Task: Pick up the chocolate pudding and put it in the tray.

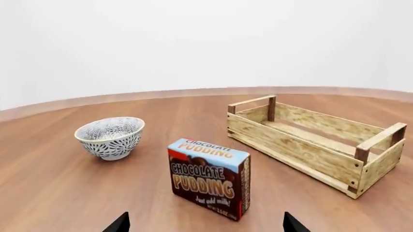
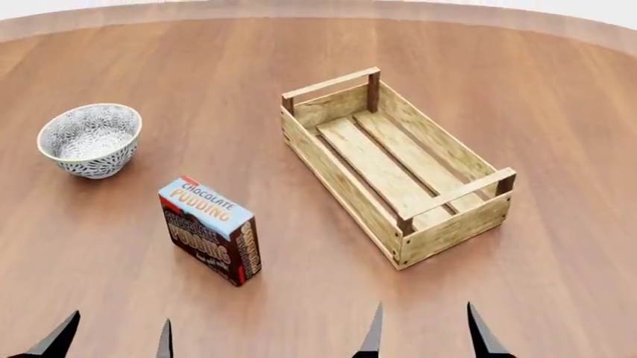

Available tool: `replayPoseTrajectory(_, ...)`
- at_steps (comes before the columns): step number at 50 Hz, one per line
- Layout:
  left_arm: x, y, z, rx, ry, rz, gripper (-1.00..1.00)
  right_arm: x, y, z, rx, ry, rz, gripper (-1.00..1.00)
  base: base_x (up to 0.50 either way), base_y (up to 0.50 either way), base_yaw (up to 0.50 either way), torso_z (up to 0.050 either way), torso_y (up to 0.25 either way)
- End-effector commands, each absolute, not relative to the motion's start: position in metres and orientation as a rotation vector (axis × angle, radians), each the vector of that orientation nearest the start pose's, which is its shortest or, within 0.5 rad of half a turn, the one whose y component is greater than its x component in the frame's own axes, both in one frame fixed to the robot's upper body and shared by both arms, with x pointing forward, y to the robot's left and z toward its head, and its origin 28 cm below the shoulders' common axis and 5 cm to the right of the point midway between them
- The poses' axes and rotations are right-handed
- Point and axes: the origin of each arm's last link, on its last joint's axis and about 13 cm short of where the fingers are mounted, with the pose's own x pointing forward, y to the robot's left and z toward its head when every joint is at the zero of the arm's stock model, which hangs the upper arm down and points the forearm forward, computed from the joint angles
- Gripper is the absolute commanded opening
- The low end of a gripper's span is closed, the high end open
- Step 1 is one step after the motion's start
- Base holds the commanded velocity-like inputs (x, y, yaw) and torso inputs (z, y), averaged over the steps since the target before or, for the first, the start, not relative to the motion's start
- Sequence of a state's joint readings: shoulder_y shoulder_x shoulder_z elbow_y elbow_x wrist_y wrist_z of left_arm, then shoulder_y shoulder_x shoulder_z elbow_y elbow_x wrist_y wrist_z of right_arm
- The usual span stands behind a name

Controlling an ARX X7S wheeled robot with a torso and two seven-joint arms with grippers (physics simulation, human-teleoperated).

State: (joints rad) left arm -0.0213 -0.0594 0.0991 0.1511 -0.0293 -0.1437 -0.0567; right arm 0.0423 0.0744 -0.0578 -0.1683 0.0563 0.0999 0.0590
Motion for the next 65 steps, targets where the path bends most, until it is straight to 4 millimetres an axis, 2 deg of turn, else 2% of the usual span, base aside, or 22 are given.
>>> replayPoseTrajectory(1,0.214,0.195,0.043,0.036,-0.030,-0.061,1.00,0.223,-0.098,0.057,-0.013,-0.120,0.019,1.00,0.20,0.05,0.00,0.000,0.000)
replayPoseTrajectory(14,0.214,0.192,0.053,0.041,-0.047,-0.075,1.00,0.224,-0.098,0.059,-0.010,-0.122,0.020,1.00,0.20,0.06,0.00,0.000,0.000)
replayPoseTrajectory(65,0.210,0.188,0.057,0.024,-0.060,-0.098,1.00,0.226,-0.096,0.061,0.007,-0.126,0.029,1.00,0.24,0.07,0.00,0.000,0.000)
